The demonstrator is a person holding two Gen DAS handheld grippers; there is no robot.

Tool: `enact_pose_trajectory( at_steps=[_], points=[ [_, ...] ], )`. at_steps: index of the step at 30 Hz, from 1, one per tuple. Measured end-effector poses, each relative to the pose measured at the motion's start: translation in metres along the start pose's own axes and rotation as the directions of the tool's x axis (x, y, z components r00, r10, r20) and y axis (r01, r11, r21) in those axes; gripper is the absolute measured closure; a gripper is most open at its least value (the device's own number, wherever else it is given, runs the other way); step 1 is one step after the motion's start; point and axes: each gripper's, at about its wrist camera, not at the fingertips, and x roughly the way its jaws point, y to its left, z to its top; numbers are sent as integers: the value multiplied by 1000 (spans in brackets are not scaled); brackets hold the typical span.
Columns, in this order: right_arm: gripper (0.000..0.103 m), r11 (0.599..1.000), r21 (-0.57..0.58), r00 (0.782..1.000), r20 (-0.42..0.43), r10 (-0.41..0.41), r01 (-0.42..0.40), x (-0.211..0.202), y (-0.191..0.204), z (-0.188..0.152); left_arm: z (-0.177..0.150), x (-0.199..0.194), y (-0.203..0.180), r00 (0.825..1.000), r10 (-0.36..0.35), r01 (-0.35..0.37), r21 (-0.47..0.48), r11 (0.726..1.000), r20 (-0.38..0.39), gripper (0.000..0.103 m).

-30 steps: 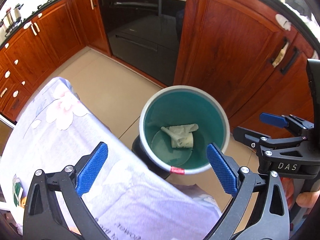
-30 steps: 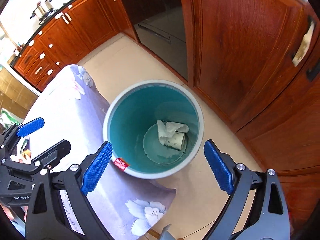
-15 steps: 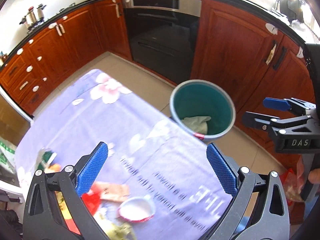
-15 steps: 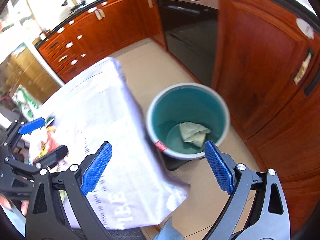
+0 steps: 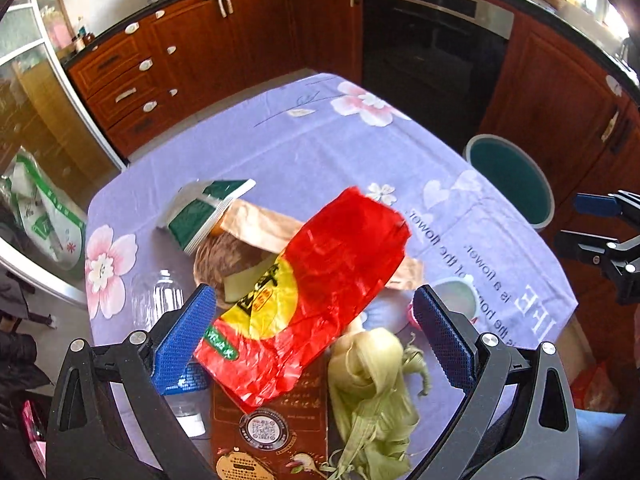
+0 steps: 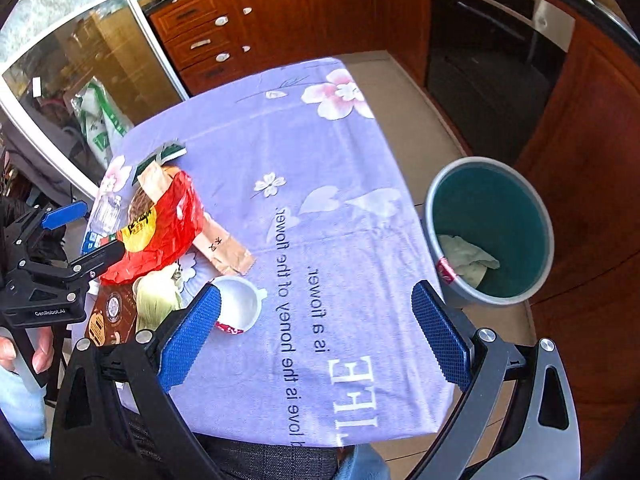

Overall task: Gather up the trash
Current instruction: 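Move both tools back over the table, then grasp the white yogurt cup with the right tool while the left tool grasps the red bag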

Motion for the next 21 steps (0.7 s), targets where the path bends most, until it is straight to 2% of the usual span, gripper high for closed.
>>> enact_pose_trajectory(
  at_steps=[8, 10, 13, 17, 20, 21],
  points=[
    [12, 998, -50, 996, -88, 19, -23, 64, 32, -16, -27, 28, 16, 998, 13, -15, -24, 1000, -63, 4],
    [26, 998, -55, 995, -102, 19, -24, 77, 34, -20, -29, 32, 17, 997, 13, -14, -22, 1000, -73, 4],
    [41, 999, -30, 991, -129, 37, -41, 91, 32, -22, -29, 39, 16, 997, 12, -13, -13, 1000, -81, 4],
    [49, 998, -17, 988, -144, 61, -64, 104, 36, -23, -22, 49, 12, 995, -6, 5, -15, 1000, -97, 4],
    [66, 996, -58, 990, -131, 58, -66, 105, 43, -25, -17, 56, 7, 994, -9, 8, -9, 1000, -106, 4],
    [82, 995, -66, 988, -139, 71, -81, 106, 44, -26, -15, 58, 5, 994, -7, 6, -6, 1000, -111, 4]
  ],
)
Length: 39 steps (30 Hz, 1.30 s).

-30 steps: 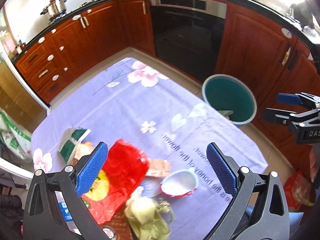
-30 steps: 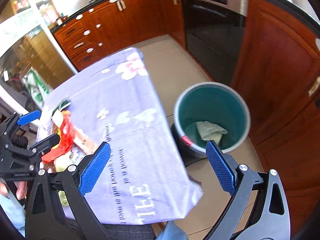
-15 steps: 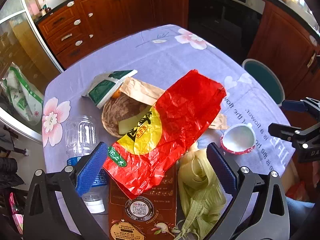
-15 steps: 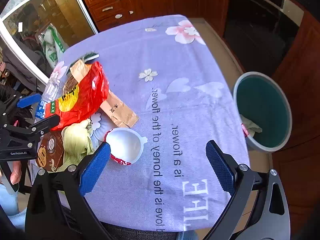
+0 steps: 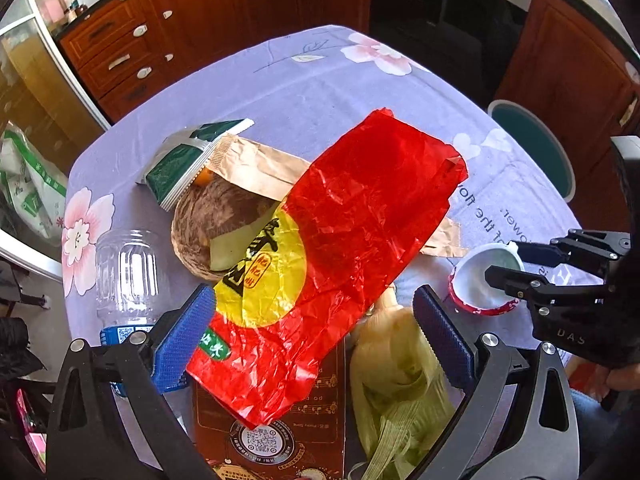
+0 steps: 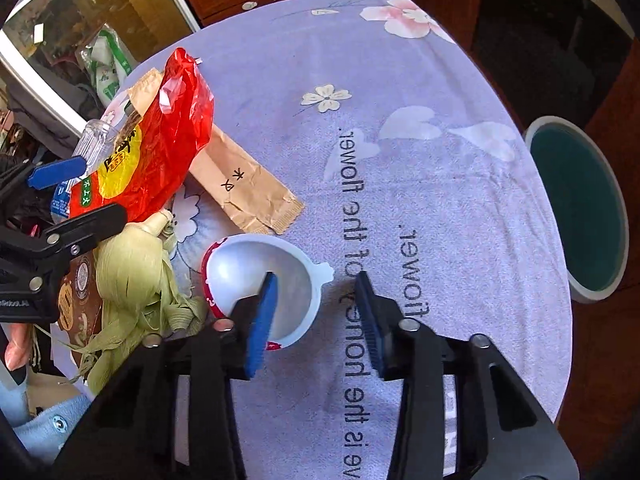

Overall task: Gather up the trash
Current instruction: 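Grasp the white yogurt cup with the right tool while the left tool grasps the red bag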

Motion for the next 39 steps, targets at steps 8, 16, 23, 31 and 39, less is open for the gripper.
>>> enact_pose_trajectory(
  at_steps=[8, 16, 23, 31, 39],
  points=[
    [97, 999, 31, 999, 35, 17, -18, -8, -17, 0, 7, 14, -20, 999, 40, -39, 45, 998, -31, 4],
    [97, 996, 63, 998, 39, 54, -56, -8, -27, -6, 10, 37, -28, 989, 134, -131, 59, 990, -64, 4],
    [96, 994, 82, 996, 42, 74, -77, -7, -33, -6, 13, 32, -26, 989, 149, -149, 39, 988, -18, 11],
    [96, 992, 85, 995, 43, 87, -90, -12, -34, -11, 16, 8, -17, 994, 111, -111, -15, 994, 5, 76],
    [98, 994, 65, 992, 93, 87, -93, -33, -29, -13, 16, -43, -20, 993, 64, -64, 5, 998, 103, 96]
  ],
)
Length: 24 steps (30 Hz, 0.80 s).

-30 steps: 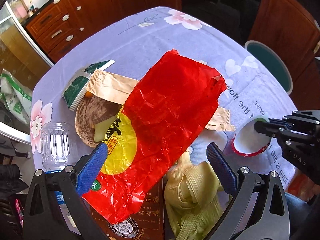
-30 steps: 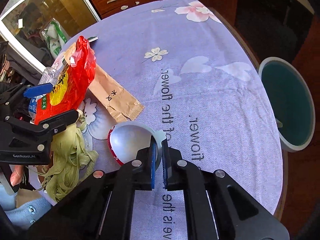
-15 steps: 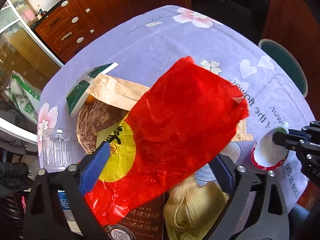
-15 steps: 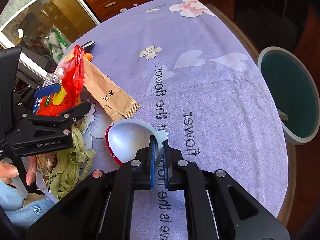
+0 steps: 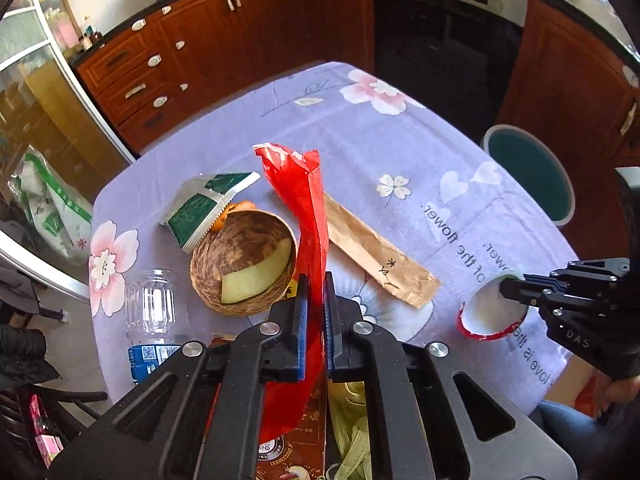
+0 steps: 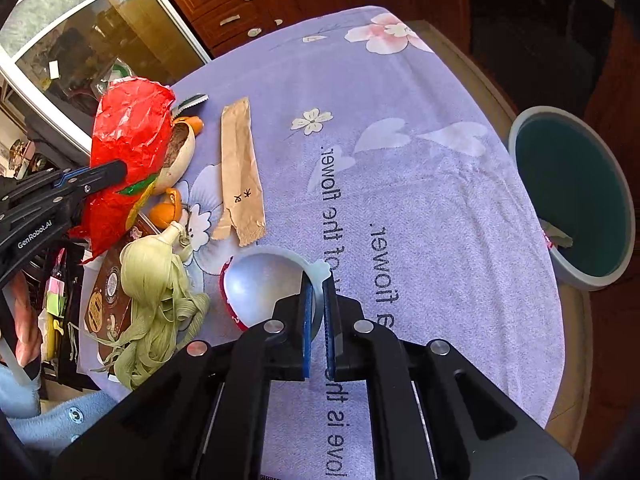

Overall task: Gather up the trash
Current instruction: 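Grasp the white yogurt cup with the right tool while the left tool grasps the red bag, then carry the yogurt cup and red bag over the bin and release both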

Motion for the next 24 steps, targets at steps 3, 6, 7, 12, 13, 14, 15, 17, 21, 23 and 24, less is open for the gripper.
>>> enact_pose_trajectory(
  at_steps=[3, 6, 7, 12, 13, 14, 15, 17, 21, 23, 24],
  points=[
    [98, 1000, 2, 1000, 25, -4, 4, -11, -1, 0, 3, -17, -1, 998, -50, 50, -7, 999, 24, 97],
    [98, 1000, 19, 998, 55, -13, 12, -26, -7, 2, 7, -32, -7, 992, -115, 115, 4, 993, 43, 97],
    [98, 1000, 24, 998, 66, -18, 16, -31, -11, 4, 9, -36, -11, 990, -130, 130, 14, 991, 49, 97],
    [98, 998, 62, 991, 127, -42, 34, -58, -30, 9, 22, -53, -33, 983, -162, 157, 61, 986, 86, 97],
    [98, 997, 68, 989, 140, -48, 38, -64, -34, 10, 25, -56, -37, 980, -174, 168, 67, 983, 93, 97],
    [98, 996, 75, 987, 154, -55, 44, -71, -38, 11, 30, -60, -41, 977, -188, 181, 74, 981, 100, 97],
    [98, 995, 82, 984, 168, -63, 50, -78, -42, 11, 35, -64, -46, 974, -199, 191, 82, 978, 110, 97],
    [98, 993, 96, 977, 197, -81, 63, -90, -50, 14, 46, -73, -57, 965, -226, 214, 102, 972, 131, 97],
    [98, 987, 138, 961, 251, -118, 85, -116, -73, 16, 73, -85, -87, 947, -274, 250, 150, 957, 167, 97],
    [98, 981, 162, 950, 276, -145, 103, -128, -87, 18, 85, -87, -106, 936, -306, 277, 173, 945, 173, 97],
    [98, 978, 176, 945, 286, -159, 111, -134, -95, 18, 91, -88, -116, 930, -321, 289, 188, 939, 176, 97]
  ],
)
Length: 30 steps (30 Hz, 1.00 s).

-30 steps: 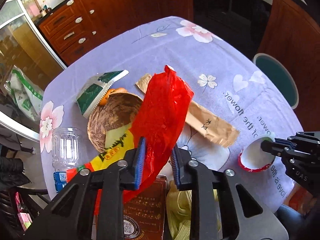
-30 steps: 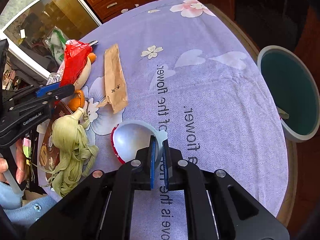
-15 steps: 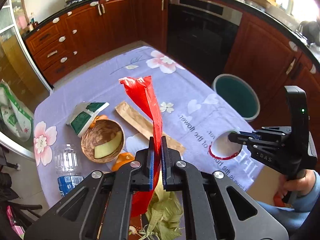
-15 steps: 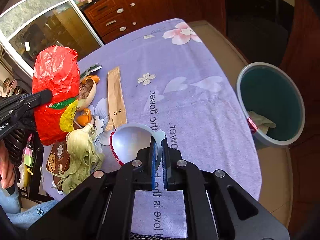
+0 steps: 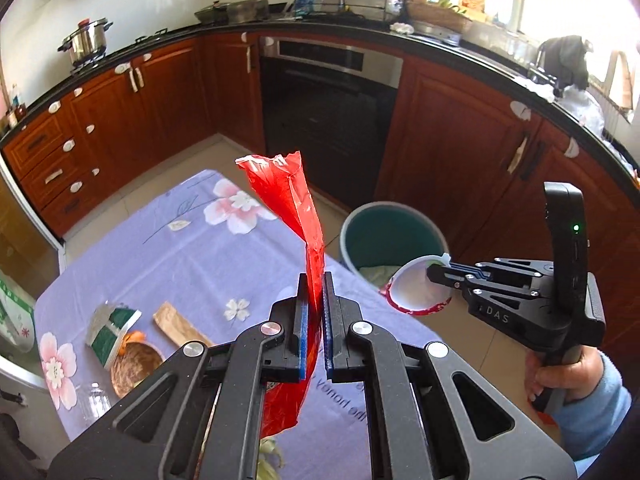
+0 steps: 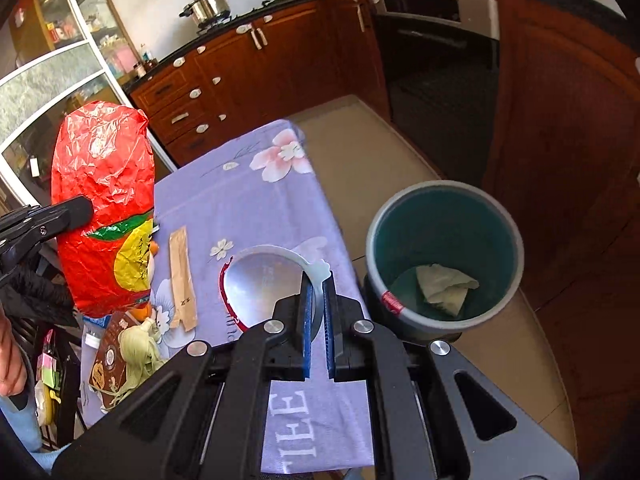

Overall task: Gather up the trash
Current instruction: 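Carry the yogurt cup and red bag over the bin and release both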

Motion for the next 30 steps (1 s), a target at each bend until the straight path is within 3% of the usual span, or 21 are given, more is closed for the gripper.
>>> enact_pose_trajectory(
  at_steps=[5, 11, 23, 30],
  points=[
    [98, 996, 70, 998, 32, -61, 59, -12, -43, 10, 24, 33, -44, 997, -71, 72, 67, 995, -11, 97],
    [98, 983, 142, 992, 13, -123, 120, -6, -89, 12, 40, 88, -81, 989, -132, 138, 97, 986, -71, 97],
    [98, 960, 188, 978, -47, -203, 208, 21, -142, 27, 66, 162, -107, 968, -216, 225, 56, 973, -127, 97],
    [98, 945, 200, 963, -124, -240, 261, 48, -164, 26, 71, 197, -118, 953, -257, 266, 39, 963, -161, 96]
  ],
)
